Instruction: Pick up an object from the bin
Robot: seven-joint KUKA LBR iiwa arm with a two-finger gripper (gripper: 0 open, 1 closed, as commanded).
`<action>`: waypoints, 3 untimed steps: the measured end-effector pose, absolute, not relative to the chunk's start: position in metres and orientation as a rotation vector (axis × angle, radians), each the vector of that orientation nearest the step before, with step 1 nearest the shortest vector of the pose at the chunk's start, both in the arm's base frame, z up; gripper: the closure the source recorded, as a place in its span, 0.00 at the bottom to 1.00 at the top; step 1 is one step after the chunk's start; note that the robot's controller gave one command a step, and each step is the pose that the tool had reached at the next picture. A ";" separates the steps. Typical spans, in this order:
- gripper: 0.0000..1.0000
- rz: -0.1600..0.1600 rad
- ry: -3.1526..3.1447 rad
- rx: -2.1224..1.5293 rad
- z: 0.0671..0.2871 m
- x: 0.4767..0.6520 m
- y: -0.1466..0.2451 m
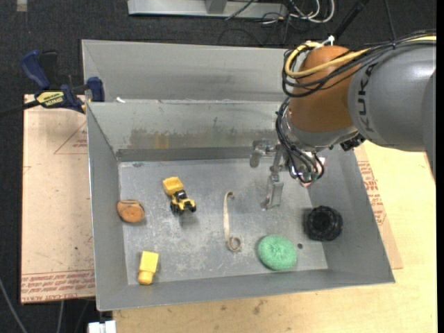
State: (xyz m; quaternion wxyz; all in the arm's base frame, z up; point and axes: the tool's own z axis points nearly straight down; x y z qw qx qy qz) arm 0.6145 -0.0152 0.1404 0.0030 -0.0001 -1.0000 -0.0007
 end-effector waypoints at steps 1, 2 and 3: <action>0.00 -0.002 -3.143 0.000 0.145 0.616 -0.015; 0.00 0.000 -3.153 -0.011 0.104 0.629 0.017; 0.00 -0.005 -3.138 0.015 0.069 0.644 0.040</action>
Offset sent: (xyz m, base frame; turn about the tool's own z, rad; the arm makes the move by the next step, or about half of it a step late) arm 0.0175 0.0567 -0.0704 0.0074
